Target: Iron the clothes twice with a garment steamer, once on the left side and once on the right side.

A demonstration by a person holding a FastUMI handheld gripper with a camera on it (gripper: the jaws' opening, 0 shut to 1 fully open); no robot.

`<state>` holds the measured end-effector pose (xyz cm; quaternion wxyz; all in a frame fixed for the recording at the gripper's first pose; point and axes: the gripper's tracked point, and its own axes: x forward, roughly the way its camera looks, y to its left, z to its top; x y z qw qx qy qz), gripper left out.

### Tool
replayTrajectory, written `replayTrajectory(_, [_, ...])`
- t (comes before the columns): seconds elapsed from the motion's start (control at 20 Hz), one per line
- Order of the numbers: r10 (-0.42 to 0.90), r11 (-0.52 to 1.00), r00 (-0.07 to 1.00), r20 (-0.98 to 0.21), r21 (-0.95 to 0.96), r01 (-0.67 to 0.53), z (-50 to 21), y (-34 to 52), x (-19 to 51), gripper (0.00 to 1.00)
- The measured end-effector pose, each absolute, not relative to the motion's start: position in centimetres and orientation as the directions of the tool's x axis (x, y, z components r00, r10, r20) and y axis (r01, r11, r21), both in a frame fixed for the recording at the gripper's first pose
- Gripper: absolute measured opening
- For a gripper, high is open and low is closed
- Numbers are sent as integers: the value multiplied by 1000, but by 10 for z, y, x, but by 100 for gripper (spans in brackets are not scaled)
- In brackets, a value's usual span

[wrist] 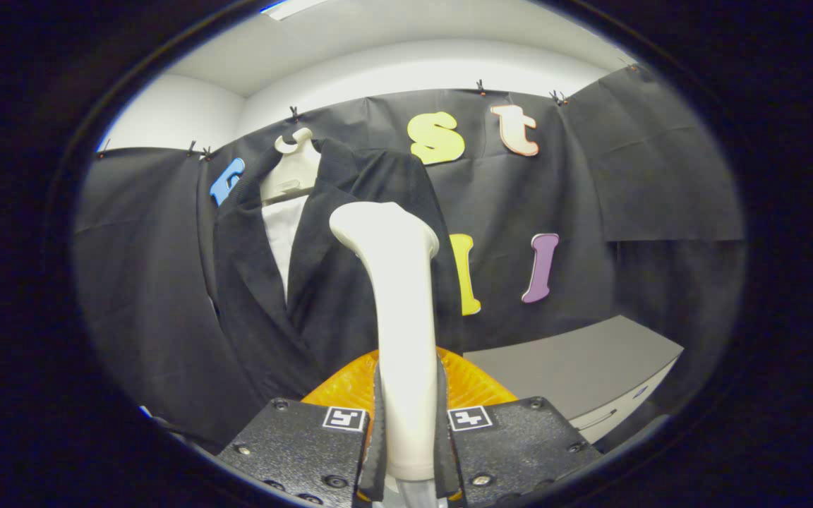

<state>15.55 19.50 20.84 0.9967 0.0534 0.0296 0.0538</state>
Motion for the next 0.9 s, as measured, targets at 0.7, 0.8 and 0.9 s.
replayTrajectory(0.7, [34, 999, 995, -96, 6, -33, 169, 209, 192, 29])
replayTrajectory(0.8, [27, 1000, 993, -112, -11, -29, 158, 206, 191, 29])
replayTrajectory(0.9, [24, 1000, 989, -147, -16, -26, 136, 206, 186, 30])
